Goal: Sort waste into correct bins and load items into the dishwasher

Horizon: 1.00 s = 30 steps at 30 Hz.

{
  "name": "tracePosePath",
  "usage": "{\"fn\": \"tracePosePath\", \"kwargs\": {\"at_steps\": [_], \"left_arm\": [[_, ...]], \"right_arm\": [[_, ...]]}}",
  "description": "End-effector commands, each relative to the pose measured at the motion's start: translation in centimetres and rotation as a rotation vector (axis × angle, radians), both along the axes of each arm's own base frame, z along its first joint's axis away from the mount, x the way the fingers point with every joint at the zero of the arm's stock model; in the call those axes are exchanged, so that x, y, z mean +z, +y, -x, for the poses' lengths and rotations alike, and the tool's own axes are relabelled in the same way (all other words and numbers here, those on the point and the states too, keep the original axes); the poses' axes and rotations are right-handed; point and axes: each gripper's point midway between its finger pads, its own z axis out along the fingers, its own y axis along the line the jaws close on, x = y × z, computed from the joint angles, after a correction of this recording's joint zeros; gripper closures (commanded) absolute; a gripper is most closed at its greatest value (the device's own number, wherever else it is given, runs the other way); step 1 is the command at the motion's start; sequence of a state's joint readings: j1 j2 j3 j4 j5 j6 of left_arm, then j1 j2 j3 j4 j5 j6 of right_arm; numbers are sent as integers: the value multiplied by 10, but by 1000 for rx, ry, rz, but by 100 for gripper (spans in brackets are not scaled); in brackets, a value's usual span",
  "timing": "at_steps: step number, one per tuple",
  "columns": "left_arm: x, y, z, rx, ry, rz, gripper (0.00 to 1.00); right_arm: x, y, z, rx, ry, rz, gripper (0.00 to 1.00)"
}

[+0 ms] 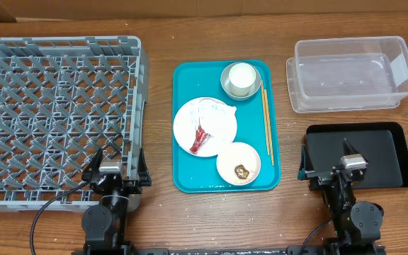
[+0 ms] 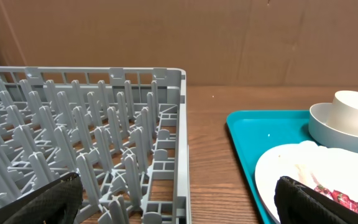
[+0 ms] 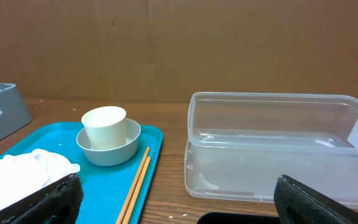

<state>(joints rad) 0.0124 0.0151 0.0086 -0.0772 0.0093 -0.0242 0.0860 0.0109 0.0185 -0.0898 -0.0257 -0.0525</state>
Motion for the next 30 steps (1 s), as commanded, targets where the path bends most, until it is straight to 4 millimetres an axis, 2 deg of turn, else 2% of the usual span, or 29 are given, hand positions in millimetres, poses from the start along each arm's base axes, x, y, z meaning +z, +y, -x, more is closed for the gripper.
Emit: {"fn": "tracePosePath", "kwargs": {"at_steps": [1,26,28,30], "left_arm": [[-1,1,0,8,-2,-3,0],[2,1,0,7,-11,-2,0],[10,-13,0,-70,-41,86,0],[21,-53,7,-298,-47,291,0]], "right_arm": [[-2,0,0,-1,-4,1,0],[-2,0,0,-1,-3,0,0],[-2,0,0,-1,-3,0,0],[-2,0,0,-1,-3,0,0]]}}
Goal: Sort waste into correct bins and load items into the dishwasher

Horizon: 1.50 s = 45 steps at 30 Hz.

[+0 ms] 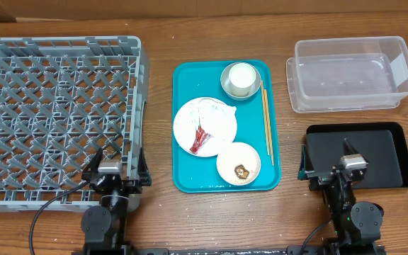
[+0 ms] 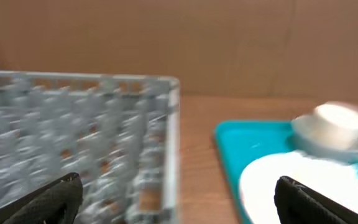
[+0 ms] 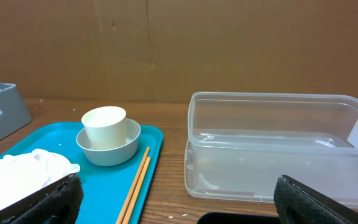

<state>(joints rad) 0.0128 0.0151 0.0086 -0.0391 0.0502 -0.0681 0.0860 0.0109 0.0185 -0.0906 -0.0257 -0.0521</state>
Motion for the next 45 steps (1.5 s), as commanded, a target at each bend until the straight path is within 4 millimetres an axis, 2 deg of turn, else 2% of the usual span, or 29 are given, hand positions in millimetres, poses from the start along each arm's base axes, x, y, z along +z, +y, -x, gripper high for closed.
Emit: {"fn": "tracePosePath", "kwargs": {"at_steps": [1,2,3,5,9,12,15,19,24,29,33,35,38,40,45], "left_arm": [[19,-62,14,-365,-9,322,0],[28,-79,23,-476,-3,413,0],[36,-86,28,-534,-9,460,0],[53,-90,34,-582,-57,496,0],[102,-88,48,-627,-277,448,0],[136,-77,58,-587,-431,433,0],[159,-74,62,-562,-456,391,0],[174,-78,50,-512,-302,227,0],[186,-79,21,-480,74,34,0],[208,-87,0,-534,406,80,0],[227,-113,-11,-709,545,209,0],[221,-119,-21,-739,593,222,0],[195,-125,-32,-683,738,184,0],[171,-127,-36,-598,863,89,0],[132,-136,-50,-450,1003,-112,0]], "right_arm": [[-2,0,0,-1,-4,1,0],[-2,0,0,-1,-4,1,0],[-2,0,0,-1,-4,1,0],[-2,0,0,-1,-4,1,0],[-2,0,0,-1,-4,1,0],[-2,0,0,-1,-4,1,0],[-2,0,0,-1,-4,1,0],[-2,0,0,-1,-4,1,0],[-2,0,0,-1,-4,1,0],[-2,0,0,-1,-4,1,0],[-2,0,0,-1,-4,1,0],[-2,0,0,-1,-4,1,0],[-2,0,0,-1,-4,1,0],[-2,0,0,-1,-4,1,0],[-2,0,0,-1,-4,1,0]]}}
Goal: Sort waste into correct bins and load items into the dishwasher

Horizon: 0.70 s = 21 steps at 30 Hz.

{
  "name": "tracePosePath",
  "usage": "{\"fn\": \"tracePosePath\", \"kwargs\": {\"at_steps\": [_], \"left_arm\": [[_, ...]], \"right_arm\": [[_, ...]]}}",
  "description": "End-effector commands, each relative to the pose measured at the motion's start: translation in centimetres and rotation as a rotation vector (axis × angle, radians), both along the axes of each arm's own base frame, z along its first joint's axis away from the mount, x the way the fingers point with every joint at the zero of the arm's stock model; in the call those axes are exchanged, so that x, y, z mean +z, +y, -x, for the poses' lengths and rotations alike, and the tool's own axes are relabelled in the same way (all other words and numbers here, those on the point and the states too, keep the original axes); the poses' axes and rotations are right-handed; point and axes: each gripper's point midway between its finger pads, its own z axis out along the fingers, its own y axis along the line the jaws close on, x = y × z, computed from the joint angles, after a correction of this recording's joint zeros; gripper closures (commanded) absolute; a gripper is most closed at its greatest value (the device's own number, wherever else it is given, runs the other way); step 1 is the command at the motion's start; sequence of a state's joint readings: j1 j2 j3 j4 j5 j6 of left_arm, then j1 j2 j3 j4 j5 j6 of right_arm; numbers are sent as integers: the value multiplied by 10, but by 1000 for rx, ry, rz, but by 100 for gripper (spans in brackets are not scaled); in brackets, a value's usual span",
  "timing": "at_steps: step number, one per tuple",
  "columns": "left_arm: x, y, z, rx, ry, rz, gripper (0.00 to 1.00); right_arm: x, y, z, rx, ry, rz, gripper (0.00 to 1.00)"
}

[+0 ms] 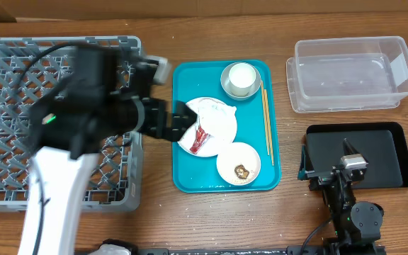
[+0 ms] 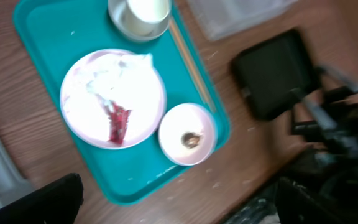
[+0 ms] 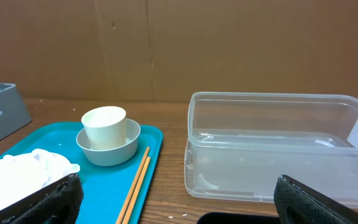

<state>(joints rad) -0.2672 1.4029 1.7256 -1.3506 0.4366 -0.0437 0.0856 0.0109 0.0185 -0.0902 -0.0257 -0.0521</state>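
Note:
My left gripper [image 1: 178, 120] hangs open high above the left side of the teal tray [image 1: 187, 180], nothing between its fingers [image 2: 39, 200]. Below it the left wrist view shows a plate [image 2: 79, 115] with a crumpled white napkin [image 2: 114, 71] and a red wrapper [image 2: 118, 119]. A small plate with a food scrap [image 2: 187, 133] lies nearer. A white cup [image 1: 240, 74] stands in a grey bowl [image 1: 227, 86] at the tray's far end. Chopsticks [image 1: 266, 124] lie along the right side. My right gripper [image 3: 179, 208] rests open, low, near the black bin [image 1: 384, 152].
The grey dish rack [image 1: 27, 85] fills the left of the table, partly under my raised left arm. A clear plastic bin [image 1: 349, 74] stands at the back right, the black bin in front of it. Cardboard walls close off the far side.
My left arm has risen from its rest by the rack's near corner and now hangs over the tray's left edge, its camera looking down on the plates. The right arm has not moved.
Both arms first rested low at the near edge, grippers open, looking across the table. Then the left wrist view blurred as that arm started moving. Now the left gripper is high over the tray, still open; nothing on the tray has shifted.

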Motion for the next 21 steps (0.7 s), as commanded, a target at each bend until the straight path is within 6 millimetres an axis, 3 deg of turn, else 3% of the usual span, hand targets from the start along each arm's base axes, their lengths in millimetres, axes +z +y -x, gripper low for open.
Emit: {"fn": "tracePosePath", "kwargs": {"at_steps": [1,4,9,17,21], "left_arm": [[-19,6,-22,57,-38,-229,0],[-32,-9,-36,46,-21,-225,0],[-57,-17,-54,126,72,-208,0],[-100,-42,-58,111,271,-142,0],[-106,-45,-59,105,294,-131,0]], "right_arm": [[-2,0,0,-1,-4,1,0],[-2,0,0,-1,-4,1,0],[-2,0,0,-1,-4,1,0],[-2,0,0,-1,-4,1,0],[-2,0,0,-1,-4,1,0]]}}
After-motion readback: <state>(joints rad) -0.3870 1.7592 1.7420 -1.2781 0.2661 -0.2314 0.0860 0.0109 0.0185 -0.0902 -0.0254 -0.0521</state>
